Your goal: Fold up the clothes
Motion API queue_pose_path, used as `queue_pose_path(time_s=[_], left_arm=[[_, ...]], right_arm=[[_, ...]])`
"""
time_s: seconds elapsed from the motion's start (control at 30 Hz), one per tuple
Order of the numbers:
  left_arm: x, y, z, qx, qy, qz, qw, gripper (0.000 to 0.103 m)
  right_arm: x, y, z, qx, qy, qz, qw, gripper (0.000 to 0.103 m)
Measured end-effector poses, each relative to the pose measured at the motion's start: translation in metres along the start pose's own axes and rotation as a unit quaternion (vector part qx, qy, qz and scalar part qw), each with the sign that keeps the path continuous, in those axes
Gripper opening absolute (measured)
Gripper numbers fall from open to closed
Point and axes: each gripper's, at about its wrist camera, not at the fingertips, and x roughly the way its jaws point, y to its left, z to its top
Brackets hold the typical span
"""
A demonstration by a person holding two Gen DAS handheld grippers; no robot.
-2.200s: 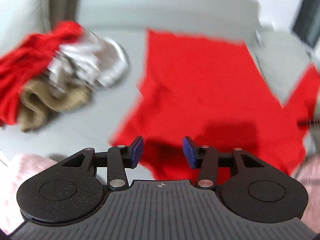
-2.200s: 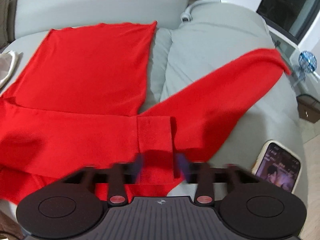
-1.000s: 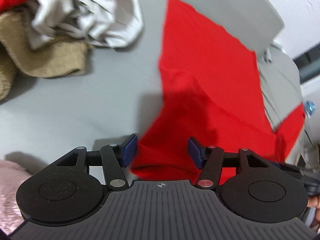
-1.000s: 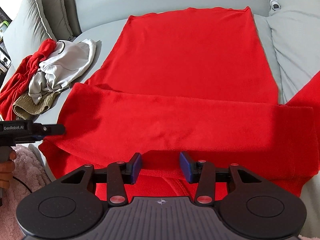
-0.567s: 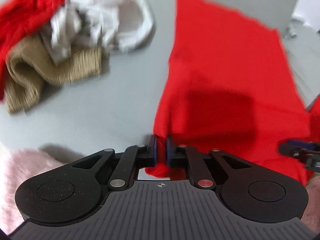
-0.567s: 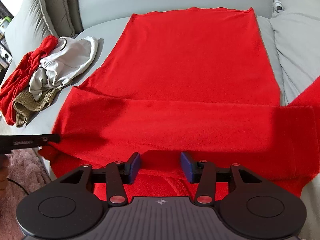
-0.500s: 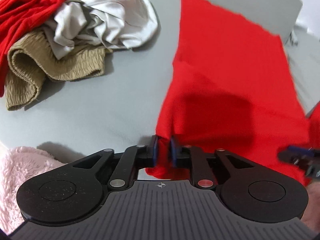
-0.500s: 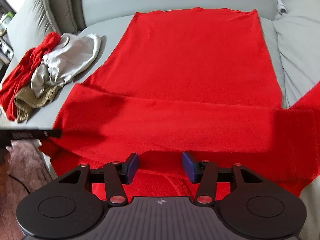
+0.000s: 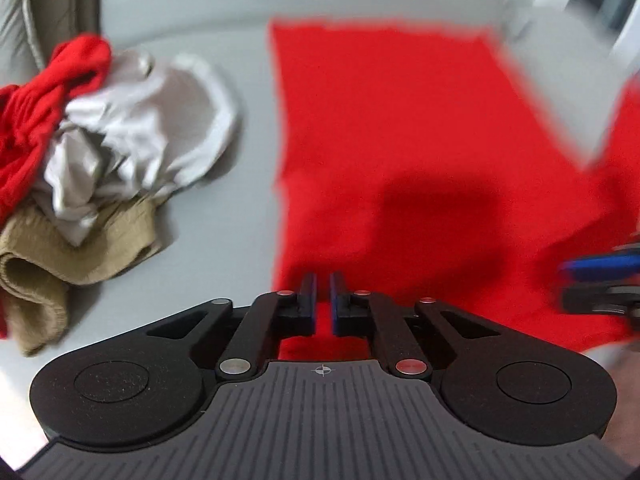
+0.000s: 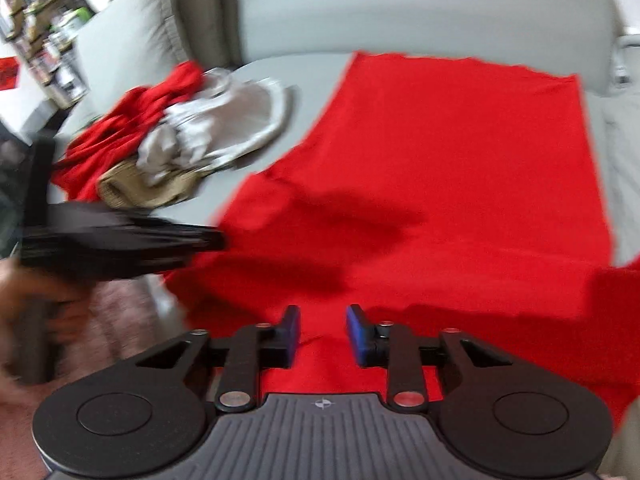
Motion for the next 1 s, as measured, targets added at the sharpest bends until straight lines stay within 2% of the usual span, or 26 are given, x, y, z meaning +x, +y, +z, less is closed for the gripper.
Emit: queue_pose_path(time_s=[0.03, 0.1, 0.13, 0.2, 0.3, 0.37, 0.5, 0.57, 0.6, 0.67, 0.77, 0.8, 0.87, 0.93, 1.0], left_arm=[[0.009, 0.001, 0.000, 0.006, 0.010, 0.016, 0.9998, 0.004], [0.007, 0.007, 0.003, 0.006, 0.016, 0.007, 0.9998, 0.004], [0.006, 0.009, 0.003, 0.014, 0.017, 0.005, 0.9997, 0.004], [0.005, 0.011, 0.001, 0.025, 0.014, 0.001, 0.9996, 0.005], [-0.002, 0.023, -0.001, -0.010, 0.003, -0.032, 0.9994, 0.005], [-0.015, 0.031, -0.008, -0.040, -0.004, -0.082, 0.9958, 0.005], [-0.022, 0.027, -0.018, -0.028, 0.005, -0.098, 0.9947, 0.004], [-0.014, 0.025, -0.022, -0.018, 0.017, -0.083, 0.9963, 0.004], [-0.009, 0.024, -0.023, -0.016, 0.022, -0.076, 0.9967, 0.004], [-0.003, 0.023, -0.022, -0.014, 0.030, -0.068, 0.9971, 0.004], [-0.002, 0.012, -0.020, 0.030, 0.028, -0.049, 0.9979, 0.004], [-0.002, 0.010, -0.020, 0.036, 0.028, -0.045, 0.9979, 0.004], [-0.004, 0.003, -0.019, 0.052, 0.023, -0.033, 0.9979, 0.005], [-0.010, -0.001, -0.019, 0.060, 0.017, -0.025, 0.9977, 0.007], [-0.023, -0.002, -0.020, 0.055, 0.000, -0.029, 0.9981, 0.011]], right_arm=[[0.003, 0.007, -0.002, -0.011, 0.006, 0.004, 1.000, 0.028], [0.012, 0.027, -0.008, -0.050, 0.026, 0.001, 0.998, 0.029], [0.014, 0.031, -0.010, -0.058, 0.031, -0.003, 0.998, 0.037], [0.016, 0.037, -0.016, -0.062, 0.040, -0.001, 0.997, 0.039], [0.014, 0.041, -0.024, -0.060, 0.052, 0.020, 0.997, 0.039], [0.014, 0.044, -0.029, -0.069, 0.057, 0.027, 0.996, 0.039], [0.031, 0.054, -0.034, -0.104, 0.061, 0.013, 0.993, 0.038], [0.038, 0.063, -0.038, -0.139, 0.045, -0.005, 0.989, 0.026], [0.040, 0.066, -0.039, -0.151, 0.044, -0.019, 0.987, 0.007], [0.038, 0.069, -0.039, -0.165, 0.061, -0.042, 0.983, 0.006], [0.030, 0.064, -0.036, -0.168, 0.088, -0.062, 0.980, 0.006], [0.028, 0.060, -0.034, -0.159, 0.091, -0.064, 0.981, 0.007], [0.024, 0.050, -0.030, -0.129, 0.100, -0.059, 0.985, 0.017], [0.017, 0.043, -0.031, -0.107, 0.103, -0.055, 0.987, 0.040], [0.003, 0.037, -0.035, -0.090, 0.087, -0.045, 0.991, 0.042]])
